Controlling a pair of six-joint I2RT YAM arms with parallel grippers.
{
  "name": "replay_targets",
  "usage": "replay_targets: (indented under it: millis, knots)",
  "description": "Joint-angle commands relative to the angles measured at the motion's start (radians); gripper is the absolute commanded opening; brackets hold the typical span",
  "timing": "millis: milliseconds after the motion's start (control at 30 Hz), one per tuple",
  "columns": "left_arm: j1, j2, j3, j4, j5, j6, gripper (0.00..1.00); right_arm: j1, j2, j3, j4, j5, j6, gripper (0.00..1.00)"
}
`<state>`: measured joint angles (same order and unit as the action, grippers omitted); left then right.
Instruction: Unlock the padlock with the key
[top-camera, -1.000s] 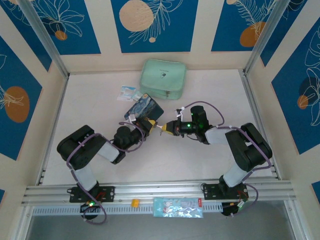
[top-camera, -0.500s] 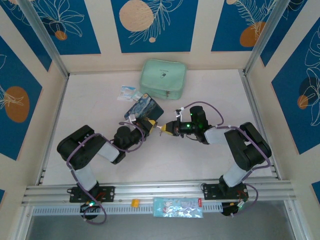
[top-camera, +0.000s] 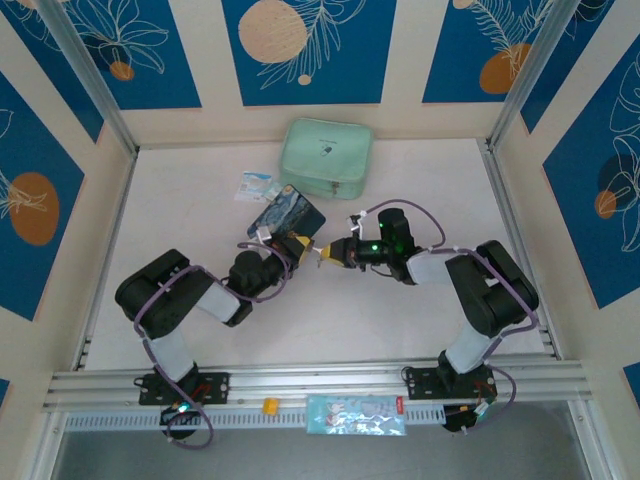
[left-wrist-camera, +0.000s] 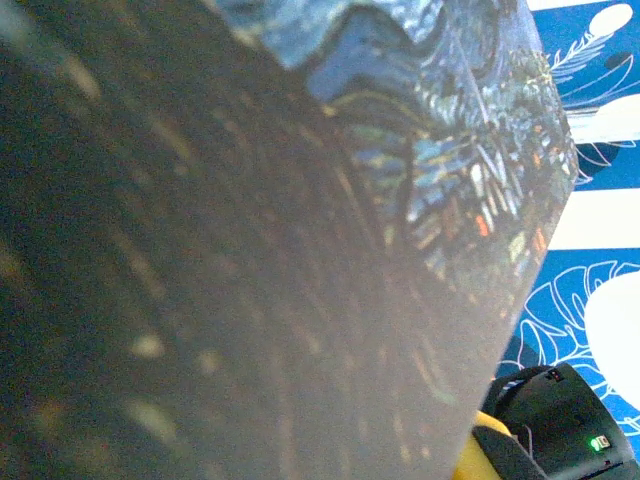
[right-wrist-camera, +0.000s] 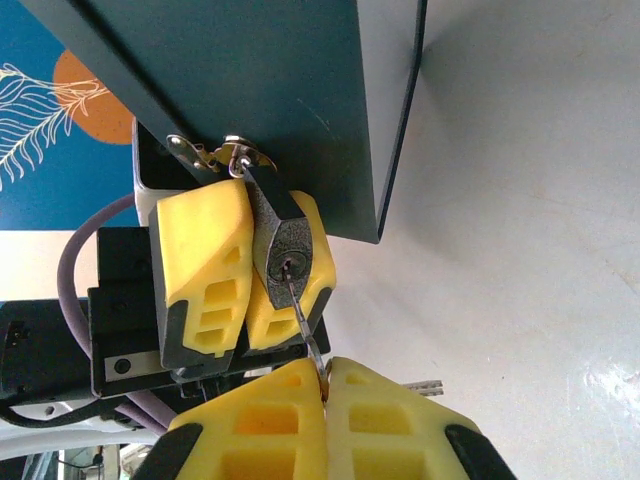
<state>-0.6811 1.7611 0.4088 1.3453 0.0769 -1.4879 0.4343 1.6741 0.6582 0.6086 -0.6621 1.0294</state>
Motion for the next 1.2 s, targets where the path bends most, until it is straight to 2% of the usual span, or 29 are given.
replay_targets:
  millis: [0, 267, 633, 800, 1167]
  knots:
    - [-0.035, -0.001, 0.028, 0.032, 0.078, -0.009, 0.00, -0.019, 0.022, 0.067, -0.017, -0.023, -0.014, 0.00]
    - [-0.057, -0.047, 0.021, -0.052, 0.094, 0.022, 0.00, -0.013, 0.040, 0.097, 0.004, -0.037, 0.064, 0.00]
    - [-0.057, -0.032, 0.019, -0.020, -0.022, -0.002, 0.00, 0.057, -0.032, 0.029, -0.013, 0.041, 0.048, 0.00]
    - [-0.057, -0.032, 0.043, -0.025, -0.002, -0.002, 0.00, 0.080, -0.051, 0.044, -0.054, 0.097, -0.015, 0.00]
    - [-0.051, -0.041, 0.032, -0.014, 0.028, -0.059, 0.00, 0.103, -0.055, 0.027, -0.011, 0.073, -0.197, 0.00]
